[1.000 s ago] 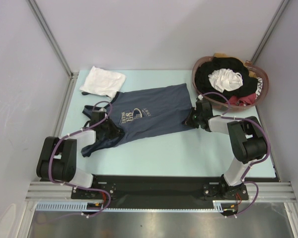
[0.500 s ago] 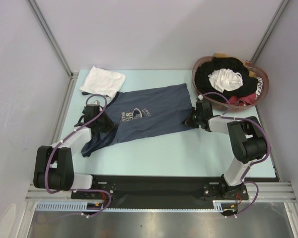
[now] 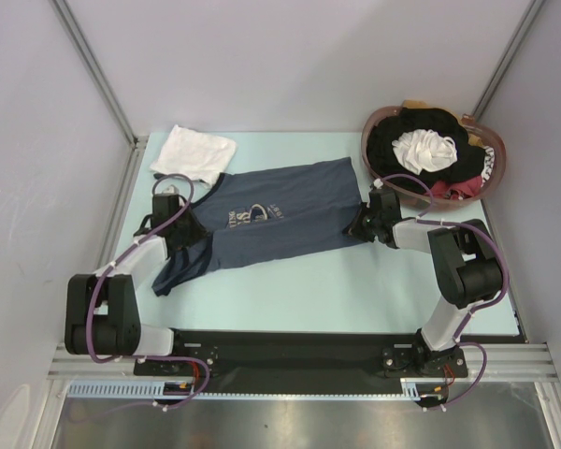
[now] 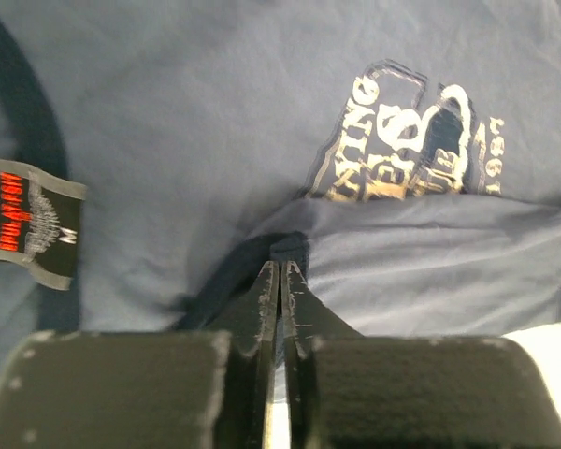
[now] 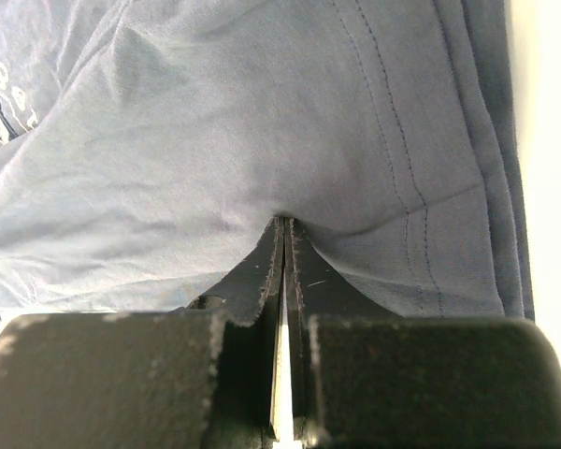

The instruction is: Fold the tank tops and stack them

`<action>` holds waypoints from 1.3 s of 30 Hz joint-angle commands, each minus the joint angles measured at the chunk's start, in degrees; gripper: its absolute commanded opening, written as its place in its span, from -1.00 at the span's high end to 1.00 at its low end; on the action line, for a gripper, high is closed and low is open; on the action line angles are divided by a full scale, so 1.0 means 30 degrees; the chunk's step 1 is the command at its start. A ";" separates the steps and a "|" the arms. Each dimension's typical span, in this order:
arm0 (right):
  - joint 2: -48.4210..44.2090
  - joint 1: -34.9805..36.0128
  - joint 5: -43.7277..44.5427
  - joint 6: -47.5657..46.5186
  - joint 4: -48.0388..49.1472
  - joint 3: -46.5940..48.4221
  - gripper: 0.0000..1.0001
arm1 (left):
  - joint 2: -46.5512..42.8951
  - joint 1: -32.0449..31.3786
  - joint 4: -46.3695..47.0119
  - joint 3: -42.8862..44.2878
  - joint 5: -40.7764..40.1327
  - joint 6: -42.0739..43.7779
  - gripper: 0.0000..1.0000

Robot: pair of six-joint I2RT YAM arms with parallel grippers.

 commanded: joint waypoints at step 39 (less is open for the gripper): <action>-0.4004 -0.2619 0.2300 0.2722 0.1251 -0.4637 0.06 | -1.4390 -0.4451 -0.2987 -0.7343 -0.4883 -0.4903 -0.99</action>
